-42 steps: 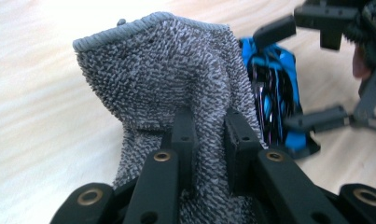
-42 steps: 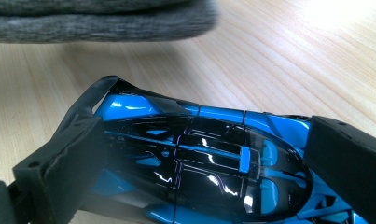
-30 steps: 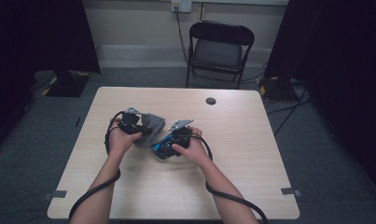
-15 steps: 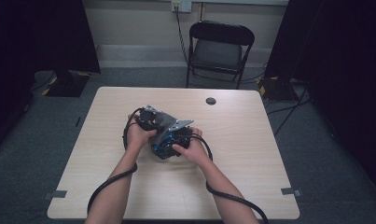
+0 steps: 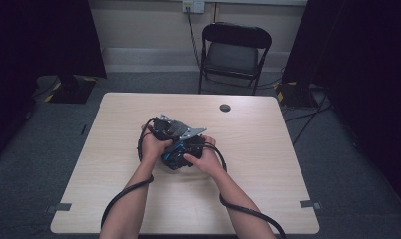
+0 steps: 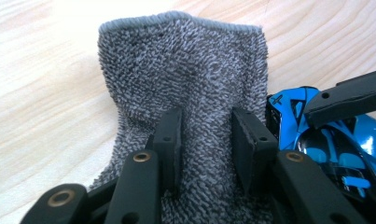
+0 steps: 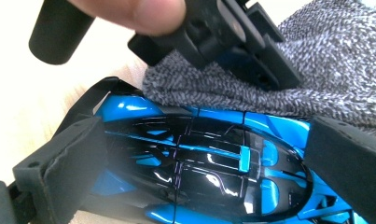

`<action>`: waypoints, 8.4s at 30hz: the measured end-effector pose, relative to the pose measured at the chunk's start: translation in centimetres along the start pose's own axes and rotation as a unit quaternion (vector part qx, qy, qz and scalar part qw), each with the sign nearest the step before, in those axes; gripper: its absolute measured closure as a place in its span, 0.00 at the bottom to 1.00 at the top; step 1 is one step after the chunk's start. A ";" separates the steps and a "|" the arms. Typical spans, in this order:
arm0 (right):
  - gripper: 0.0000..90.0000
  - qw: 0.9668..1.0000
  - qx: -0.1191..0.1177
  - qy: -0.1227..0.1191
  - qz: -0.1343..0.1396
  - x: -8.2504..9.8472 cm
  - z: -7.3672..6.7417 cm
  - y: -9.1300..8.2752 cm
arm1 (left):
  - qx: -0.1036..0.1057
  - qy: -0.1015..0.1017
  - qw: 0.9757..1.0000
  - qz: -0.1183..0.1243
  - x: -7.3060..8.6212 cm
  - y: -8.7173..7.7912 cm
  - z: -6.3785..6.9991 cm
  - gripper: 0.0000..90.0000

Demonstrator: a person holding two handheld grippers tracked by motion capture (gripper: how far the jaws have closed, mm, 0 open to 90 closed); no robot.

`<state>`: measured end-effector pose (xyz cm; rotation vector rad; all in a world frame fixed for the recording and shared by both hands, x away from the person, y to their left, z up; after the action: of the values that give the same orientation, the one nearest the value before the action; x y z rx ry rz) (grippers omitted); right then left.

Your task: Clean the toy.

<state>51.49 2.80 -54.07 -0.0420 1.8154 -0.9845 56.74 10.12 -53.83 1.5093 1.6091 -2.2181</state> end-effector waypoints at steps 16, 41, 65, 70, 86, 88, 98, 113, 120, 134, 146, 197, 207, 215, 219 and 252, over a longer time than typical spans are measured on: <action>0.00 1.000 0.000 -0.001 -0.004 0.0 0.0 0.0 | 0.014 0.009 1.000 0.002 0.4 -0.2 0.6 0.83; 0.00 1.000 0.001 -0.002 -0.003 0.0 0.0 0.0 | 0.020 0.014 1.000 -0.007 2.1 -2.0 0.4 0.84; 0.00 1.000 0.000 -0.002 -0.003 0.0 -0.2 0.0 | 0.024 0.012 1.000 -0.013 4.4 -4.3 0.1 0.84; 0.00 1.000 0.001 -0.001 -0.005 0.0 -0.2 0.0 | 0.027 0.009 0.999 -0.015 4.9 -4.8 0.0 0.84; 0.00 1.000 0.000 -0.002 -0.004 0.0 -0.2 0.0 | 0.030 -0.003 0.999 -0.010 6.7 -6.6 0.2 0.84; 0.00 1.000 0.001 -0.002 -0.004 0.0 -0.2 0.0 | 0.028 -0.002 1.000 -0.010 7.0 -6.9 0.4 0.84; 0.00 1.000 0.003 -0.002 -0.007 -0.1 -0.3 0.0 | 0.027 -0.009 1.000 -0.012 8.3 -8.4 1.3 0.84; 0.00 1.000 0.005 -0.001 -0.009 -0.1 -0.3 0.0 | 0.043 -0.019 0.999 -0.010 10.2 -10.2 2.2 0.84; 0.00 1.000 0.006 -0.001 -0.007 0.0 -0.3 0.0 | 0.047 -0.016 0.999 -0.009 11.1 -11.0 2.5 0.84; 0.00 1.000 0.012 0.003 -0.005 0.1 -0.2 -0.1 | 0.052 -0.013 0.998 -0.022 12.2 -12.4 3.0 0.84; 0.00 1.000 0.016 0.007 -0.007 0.0 -0.2 -0.2 | 0.056 -0.022 0.998 -0.018 12.3 -14.0 2.9 0.83; 0.18 0.997 0.039 0.031 0.050 2.7 7.5 -14.0 | 0.148 0.109 0.983 0.019 -0.2 -9.4 14.1 0.82; 0.19 0.995 0.060 0.058 0.059 4.8 9.7 -16.9 | 0.188 0.139 0.972 0.009 -1.9 -5.7 18.0 0.82; 0.20 0.993 0.075 0.071 0.058 6.8 10.9 -18.7 | 0.204 0.150 0.967 -0.001 -2.4 -2.5 20.2 0.82; 0.20 0.991 0.086 0.080 0.064 7.4 11.7 -19.8 | 0.207 0.155 0.966 -0.004 -2.5 -1.1 21.2 0.81; 0.44 0.998 0.023 0.046 0.035 8.7 6.4 -15.6 | 0.215 0.128 0.968 0.015 3.5 -3.7 23.8 0.60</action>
<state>46.29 -15.28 -51.70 0.0969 1.8653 -0.9914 36.89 -3.92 -53.41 1.9795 1.1831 -2.5625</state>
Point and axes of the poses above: each handheld gripper's, and its own axes: y roughly forward along the jaws, x roughly out of its underside, z roughly to its right, the point moved 8 cm from there along y, roughly forward along the jaws, and after that the axes turned 7 degrees about y, right-handed, at the moved point
